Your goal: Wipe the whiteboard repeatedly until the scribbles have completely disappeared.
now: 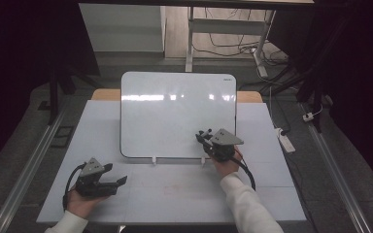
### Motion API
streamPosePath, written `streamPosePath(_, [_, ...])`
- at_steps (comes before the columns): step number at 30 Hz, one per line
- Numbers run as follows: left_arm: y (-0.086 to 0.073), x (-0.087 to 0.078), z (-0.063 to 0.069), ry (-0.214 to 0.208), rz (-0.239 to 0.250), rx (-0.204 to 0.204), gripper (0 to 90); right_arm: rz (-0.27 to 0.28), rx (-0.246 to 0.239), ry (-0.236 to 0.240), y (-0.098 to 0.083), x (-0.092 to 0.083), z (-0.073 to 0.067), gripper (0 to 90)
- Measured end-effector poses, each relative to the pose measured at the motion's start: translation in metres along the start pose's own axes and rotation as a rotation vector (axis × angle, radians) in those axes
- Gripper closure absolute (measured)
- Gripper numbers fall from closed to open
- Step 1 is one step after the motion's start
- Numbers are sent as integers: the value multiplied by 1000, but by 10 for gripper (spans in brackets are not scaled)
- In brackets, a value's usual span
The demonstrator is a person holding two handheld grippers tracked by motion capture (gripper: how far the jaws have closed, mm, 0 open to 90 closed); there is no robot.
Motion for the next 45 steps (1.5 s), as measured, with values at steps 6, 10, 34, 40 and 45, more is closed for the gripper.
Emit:
streamPosePath(6, [0, 0, -1, 3, 3, -6, 233, 6, 9, 12, 6, 6, -1, 780])
streamPosePath(10, [0, -1, 0, 1, 3, -3, 233, -23, -25, 44, 1, 6, -10, 780])
streamPosePath(34, [1, -4, 1, 6, 18, 0, 234, 15, 40, -33, -5, -8, 6, 780])
streamPosePath(40, [2, -2, 1, 4, 13, 5, 234, -2, 2, 36, -3, 6, -16, 780])
streamPosePath(45, [2, -4, -1, 9, 22, -1, 234, 16, 43, 23, 5, 12, -10, 780])
Point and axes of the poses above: each handheld gripper's, and its own axes: x roughly forward along the jaws, y roughly out of its top, z roughly to its right, the point moved 7 cm from there along x, roughly forward along the jaws, and after that the axes turned 4 degrees about x, right-handed, at the moved point
